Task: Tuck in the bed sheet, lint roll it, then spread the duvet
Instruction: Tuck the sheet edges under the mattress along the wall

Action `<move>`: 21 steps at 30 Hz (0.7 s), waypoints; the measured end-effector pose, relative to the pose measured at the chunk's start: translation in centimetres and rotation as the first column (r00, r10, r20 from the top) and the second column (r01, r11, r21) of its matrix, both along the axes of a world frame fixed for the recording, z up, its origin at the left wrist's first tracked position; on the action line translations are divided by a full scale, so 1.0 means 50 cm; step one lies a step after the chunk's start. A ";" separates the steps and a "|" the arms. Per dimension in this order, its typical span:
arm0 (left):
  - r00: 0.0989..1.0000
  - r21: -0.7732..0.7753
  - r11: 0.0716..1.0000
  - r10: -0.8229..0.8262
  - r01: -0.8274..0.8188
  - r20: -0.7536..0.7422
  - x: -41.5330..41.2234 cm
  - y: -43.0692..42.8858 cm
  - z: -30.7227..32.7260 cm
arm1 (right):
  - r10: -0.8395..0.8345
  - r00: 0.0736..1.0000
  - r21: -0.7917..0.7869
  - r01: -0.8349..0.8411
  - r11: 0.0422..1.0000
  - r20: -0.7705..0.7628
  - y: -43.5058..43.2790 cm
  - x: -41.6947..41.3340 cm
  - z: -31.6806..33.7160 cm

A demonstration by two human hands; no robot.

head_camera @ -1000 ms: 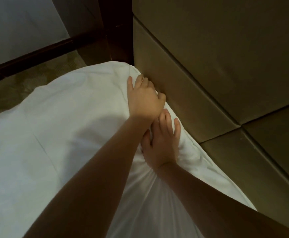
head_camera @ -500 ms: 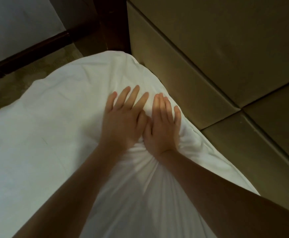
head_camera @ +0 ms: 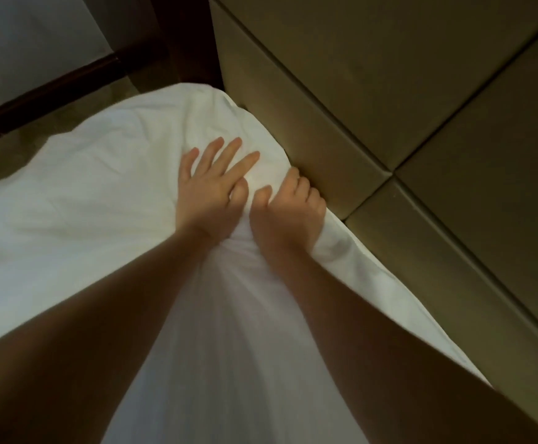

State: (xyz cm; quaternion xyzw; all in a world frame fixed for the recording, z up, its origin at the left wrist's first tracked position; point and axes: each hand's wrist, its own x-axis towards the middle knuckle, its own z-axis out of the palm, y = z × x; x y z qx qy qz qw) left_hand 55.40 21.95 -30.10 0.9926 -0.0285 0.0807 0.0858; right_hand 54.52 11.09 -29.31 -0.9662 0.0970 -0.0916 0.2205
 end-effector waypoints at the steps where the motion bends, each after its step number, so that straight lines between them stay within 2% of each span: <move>1: 1.000 -0.011 1.000 0.009 -0.009 -0.010 0.000 0.000 -0.001 | 0.011 1.000 -0.015 -0.012 1.000 -0.024 -0.007 0.007 0.001; 3: 1.000 -0.018 1.000 0.007 -0.007 -0.001 -0.003 -0.002 0.002 | 0.109 0.980 0.031 -0.106 0.994 -0.165 -0.029 0.023 0.008; 5: 1.000 -0.038 0.999 0.005 -0.005 -0.015 -0.005 -0.002 0.008 | 0.234 0.922 0.133 -0.202 0.970 -0.309 -0.057 0.027 0.012; 7: 0.999 -0.042 0.999 0.011 -0.013 -0.045 -0.006 -0.004 0.012 | 0.304 0.898 0.121 -0.279 0.953 -0.318 -0.086 -0.005 0.024; 9: 0.999 -0.030 0.999 0.011 -0.012 -0.053 -0.006 -0.007 0.015 | 0.268 0.921 -0.018 -0.285 0.958 -0.283 -0.110 -0.065 0.047; 12: 1.000 -0.044 0.999 -0.002 0.002 -0.019 -0.005 -0.003 0.017 | 0.161 0.900 -0.101 -0.219 0.971 -0.404 -0.138 -0.129 0.059; 15: 1.000 -0.037 0.999 -0.001 0.001 0.001 -0.006 -0.002 0.012 | 0.135 0.887 -0.084 -0.190 0.978 -0.441 -0.146 -0.118 0.048; 19: 1.000 -0.023 1.000 -0.007 0.007 0.007 -0.005 0.002 0.008 | 0.158 0.843 0.075 -0.139 0.987 -0.514 -0.150 -0.082 0.031; 21: 1.000 -0.031 0.999 -0.010 0.010 -0.006 -0.004 -0.001 0.008 | 0.164 0.847 0.036 -0.169 0.985 -0.506 -0.154 -0.086 0.033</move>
